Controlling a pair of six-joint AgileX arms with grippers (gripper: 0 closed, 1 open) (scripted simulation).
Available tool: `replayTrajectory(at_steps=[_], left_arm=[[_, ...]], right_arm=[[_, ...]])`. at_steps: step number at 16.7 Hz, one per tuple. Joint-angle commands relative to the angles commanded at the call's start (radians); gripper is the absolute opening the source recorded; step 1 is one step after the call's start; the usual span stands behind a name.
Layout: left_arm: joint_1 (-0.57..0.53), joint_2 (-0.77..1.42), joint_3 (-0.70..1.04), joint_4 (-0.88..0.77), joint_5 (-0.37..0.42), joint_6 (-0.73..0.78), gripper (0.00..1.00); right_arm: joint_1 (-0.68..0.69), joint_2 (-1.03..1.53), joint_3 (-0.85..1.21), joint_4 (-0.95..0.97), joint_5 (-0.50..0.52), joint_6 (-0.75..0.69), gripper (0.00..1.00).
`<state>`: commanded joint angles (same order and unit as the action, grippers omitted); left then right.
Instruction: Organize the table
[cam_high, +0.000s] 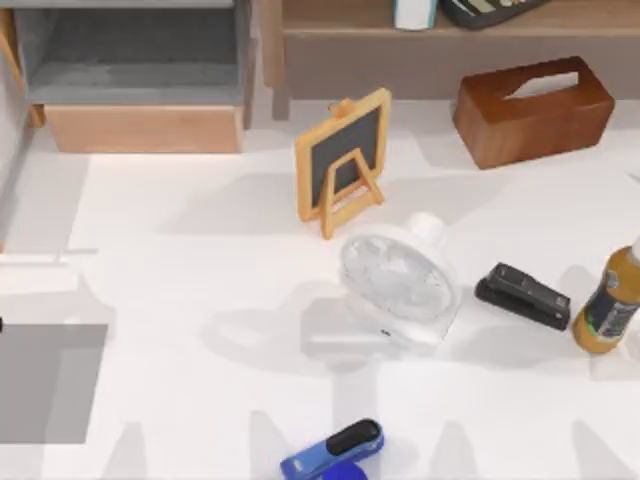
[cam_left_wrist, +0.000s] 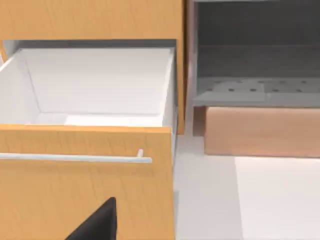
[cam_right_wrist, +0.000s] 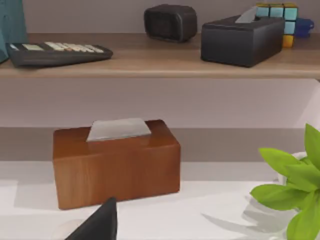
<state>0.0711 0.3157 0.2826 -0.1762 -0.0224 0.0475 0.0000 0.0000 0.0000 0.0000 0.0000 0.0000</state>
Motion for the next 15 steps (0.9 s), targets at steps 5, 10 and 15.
replayTrajectory(at_steps=[5,10,15], left_arm=[[0.071,0.419,0.382,-0.225,-0.007,0.054,1.0],[0.142,0.923,0.849,-0.486,-0.003,0.11,1.0],[0.206,1.439,1.339,-0.746,0.009,0.158,1.0]], right_arm=[[0.0,0.0,0.0,0.0,0.0,0.0,1.0],[0.0,0.0,0.0,0.0,0.0,0.0,1.0],[0.0,0.0,0.0,0.0,0.0,0.0,1.0]])
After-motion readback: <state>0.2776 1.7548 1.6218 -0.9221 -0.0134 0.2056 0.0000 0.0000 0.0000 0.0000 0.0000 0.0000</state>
